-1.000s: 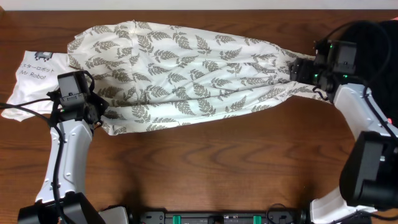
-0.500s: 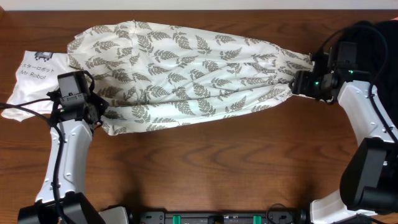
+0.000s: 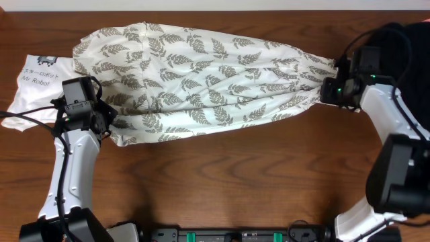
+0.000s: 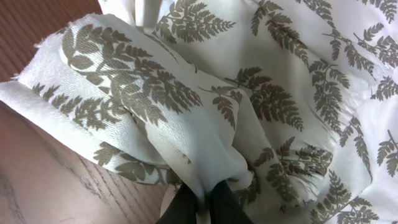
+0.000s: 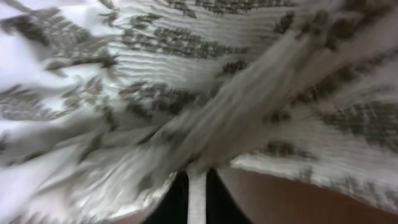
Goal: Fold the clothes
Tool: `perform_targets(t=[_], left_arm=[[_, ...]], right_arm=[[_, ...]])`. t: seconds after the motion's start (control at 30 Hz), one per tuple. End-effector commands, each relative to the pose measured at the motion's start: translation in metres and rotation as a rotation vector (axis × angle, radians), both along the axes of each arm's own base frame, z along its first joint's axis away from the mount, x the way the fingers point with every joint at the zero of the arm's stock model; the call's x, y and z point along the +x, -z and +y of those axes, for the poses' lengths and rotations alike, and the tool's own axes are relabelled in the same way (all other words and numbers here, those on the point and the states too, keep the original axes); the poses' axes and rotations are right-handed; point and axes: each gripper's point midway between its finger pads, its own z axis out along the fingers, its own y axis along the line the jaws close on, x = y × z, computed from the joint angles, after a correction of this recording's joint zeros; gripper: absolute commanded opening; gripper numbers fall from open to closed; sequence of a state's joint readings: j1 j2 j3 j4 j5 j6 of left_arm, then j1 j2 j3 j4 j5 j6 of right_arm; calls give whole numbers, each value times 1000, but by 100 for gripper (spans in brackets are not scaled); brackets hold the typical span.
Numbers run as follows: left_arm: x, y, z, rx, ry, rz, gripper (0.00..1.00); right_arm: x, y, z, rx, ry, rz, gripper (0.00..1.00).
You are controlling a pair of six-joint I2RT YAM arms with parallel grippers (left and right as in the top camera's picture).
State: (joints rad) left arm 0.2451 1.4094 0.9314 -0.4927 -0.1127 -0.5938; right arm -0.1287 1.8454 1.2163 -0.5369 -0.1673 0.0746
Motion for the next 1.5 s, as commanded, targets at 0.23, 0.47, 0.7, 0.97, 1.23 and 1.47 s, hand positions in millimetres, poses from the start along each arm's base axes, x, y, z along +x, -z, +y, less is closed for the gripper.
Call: perform_targets(t=[0.23,0.47,0.7,0.97,1.23,1.47], left_arm=[[4,-8,6,36,-3,-7,7],[4,-8,6,36,-3,-8,7],[4,-8,6,49,24,2,7],[3,-17,6,48,29,21,6],[16,-26,9,45,36,45,6],[35,0,14,25,42,124,6]], right_arm=[[30,13,-6,-40,-37,-85,1],[25,46,-5,-47,-66,-22,1],[14,83,-3,-38,-81,62,1],[8,88,-13,-92,-60,96,1],[7,88,-14,-99,-58,101,1],[7,88,-14,-99,-58,103,1]])
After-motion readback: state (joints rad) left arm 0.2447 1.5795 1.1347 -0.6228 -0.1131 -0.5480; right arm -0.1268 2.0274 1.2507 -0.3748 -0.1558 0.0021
